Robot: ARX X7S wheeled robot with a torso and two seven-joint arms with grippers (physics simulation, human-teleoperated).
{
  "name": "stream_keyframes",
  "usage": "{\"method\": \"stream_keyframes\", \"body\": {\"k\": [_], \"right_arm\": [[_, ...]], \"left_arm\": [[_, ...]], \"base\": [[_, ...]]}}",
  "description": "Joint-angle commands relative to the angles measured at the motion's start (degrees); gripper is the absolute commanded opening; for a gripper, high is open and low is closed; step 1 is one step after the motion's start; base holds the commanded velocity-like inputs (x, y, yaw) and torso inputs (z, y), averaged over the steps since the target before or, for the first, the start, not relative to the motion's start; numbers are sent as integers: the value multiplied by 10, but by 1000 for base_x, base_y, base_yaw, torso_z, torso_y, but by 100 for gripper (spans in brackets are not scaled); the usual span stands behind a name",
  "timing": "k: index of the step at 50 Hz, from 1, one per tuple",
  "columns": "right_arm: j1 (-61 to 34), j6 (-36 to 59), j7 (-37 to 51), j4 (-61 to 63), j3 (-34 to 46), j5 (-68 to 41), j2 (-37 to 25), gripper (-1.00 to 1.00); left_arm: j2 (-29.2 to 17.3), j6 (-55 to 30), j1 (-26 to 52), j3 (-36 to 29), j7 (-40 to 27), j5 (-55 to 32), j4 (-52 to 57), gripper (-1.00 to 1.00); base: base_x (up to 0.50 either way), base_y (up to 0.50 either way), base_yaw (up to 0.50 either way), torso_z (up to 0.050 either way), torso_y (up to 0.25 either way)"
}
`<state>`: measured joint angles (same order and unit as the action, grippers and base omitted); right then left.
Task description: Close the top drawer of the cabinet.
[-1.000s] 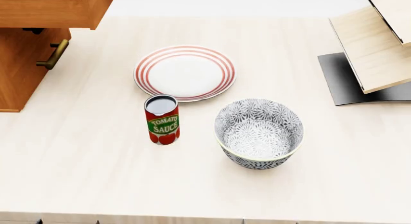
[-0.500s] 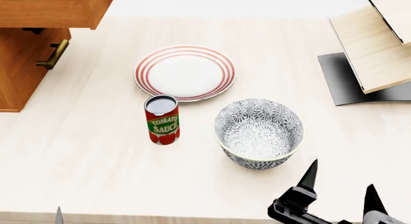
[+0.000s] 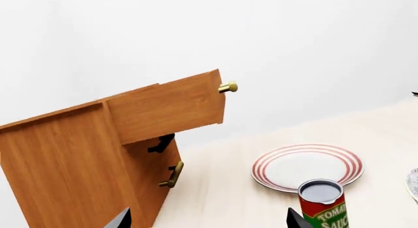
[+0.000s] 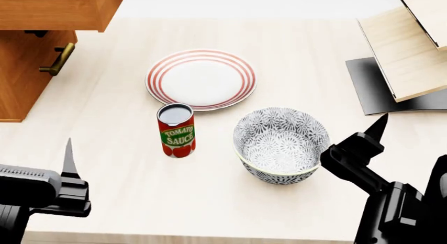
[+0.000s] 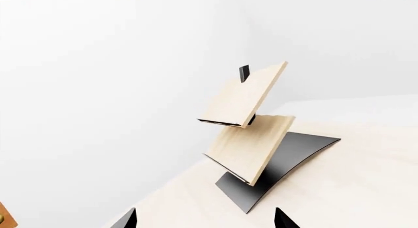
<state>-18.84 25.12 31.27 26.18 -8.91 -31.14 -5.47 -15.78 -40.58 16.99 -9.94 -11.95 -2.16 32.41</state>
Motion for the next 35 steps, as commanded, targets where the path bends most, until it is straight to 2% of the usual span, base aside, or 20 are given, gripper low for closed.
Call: {"method": "stream_keyframes", "body": {"k": [1, 10, 14, 22, 26, 35], "right_arm": [[-36, 27, 37, 9, 22, -9, 4, 100], [-49, 43, 56, 8, 25, -19, -6, 100], [-51, 44, 58, 8, 29, -23, -7, 100], [-56, 48, 61, 13, 29, -38, -14, 100], [-61, 50, 66, 11, 28, -43, -16, 100], [-67, 51, 72, 0, 32, -47, -20, 100]], "left_arm": [[-47, -120, 170, -124, 38, 55, 10, 100], [-64, -135, 303, -267, 73, 121, -51, 100], [-65, -131, 331, -294, 88, 128, -75, 100], [-74, -130, 413, -394, 129, 176, -115, 100], [-83, -109, 468, -475, 160, 216, -164, 100], [-67, -55, 559, -594, 210, 272, -288, 100]], "base": [[0, 0, 0, 0, 0], [0, 0, 0, 0, 0], [0, 0, 0, 0, 0], [0, 0, 0, 0, 0], [0, 0, 0, 0, 0], [0, 0, 0, 0, 0]]}}
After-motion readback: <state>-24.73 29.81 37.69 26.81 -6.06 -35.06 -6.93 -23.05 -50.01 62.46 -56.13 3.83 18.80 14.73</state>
